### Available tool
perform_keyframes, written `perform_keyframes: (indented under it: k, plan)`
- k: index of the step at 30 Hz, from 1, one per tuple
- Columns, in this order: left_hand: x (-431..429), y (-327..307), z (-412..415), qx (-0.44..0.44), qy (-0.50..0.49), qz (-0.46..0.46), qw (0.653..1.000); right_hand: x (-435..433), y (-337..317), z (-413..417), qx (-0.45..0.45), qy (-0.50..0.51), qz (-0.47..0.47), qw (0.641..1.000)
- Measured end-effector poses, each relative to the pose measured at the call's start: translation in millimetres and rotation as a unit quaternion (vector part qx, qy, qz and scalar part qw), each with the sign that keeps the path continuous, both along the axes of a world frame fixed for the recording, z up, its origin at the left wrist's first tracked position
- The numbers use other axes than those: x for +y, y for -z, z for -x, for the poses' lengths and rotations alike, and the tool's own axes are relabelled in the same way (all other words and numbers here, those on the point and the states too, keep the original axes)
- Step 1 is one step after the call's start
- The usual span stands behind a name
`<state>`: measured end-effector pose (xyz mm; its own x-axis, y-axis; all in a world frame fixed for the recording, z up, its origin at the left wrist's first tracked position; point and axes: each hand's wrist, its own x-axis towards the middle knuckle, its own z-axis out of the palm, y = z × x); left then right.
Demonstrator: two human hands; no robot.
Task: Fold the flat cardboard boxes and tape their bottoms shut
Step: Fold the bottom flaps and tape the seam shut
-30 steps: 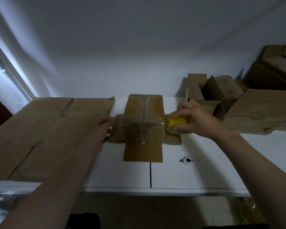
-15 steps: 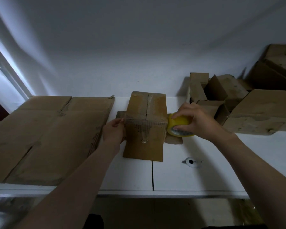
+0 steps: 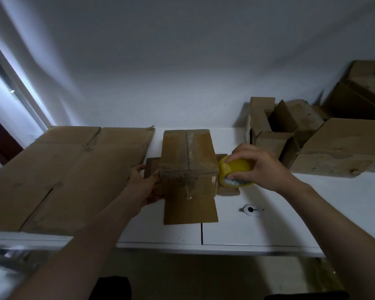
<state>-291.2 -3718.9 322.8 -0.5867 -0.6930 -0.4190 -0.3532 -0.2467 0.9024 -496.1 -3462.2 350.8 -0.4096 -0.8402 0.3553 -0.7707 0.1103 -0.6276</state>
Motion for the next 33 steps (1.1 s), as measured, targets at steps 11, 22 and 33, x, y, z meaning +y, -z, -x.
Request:
perform_keyframes:
  k: [11,22,33]
  plan:
    - [67.0,-17.6,20.8,0.083,0.165,0.613,0.768,-6.9,-0.5,-5.7,0.065,0.009,-0.016,0.998]
    - [100.0,-3.3,38.1,-0.104,0.283,0.677,0.672,-3.8,5.9,-0.1,0.098,0.004,-0.007,0.995]
    - [35.2,-14.0,16.4,-0.190,0.334,0.600,0.702,-5.1,4.3,-0.9,0.049,0.022,-0.023,0.998]
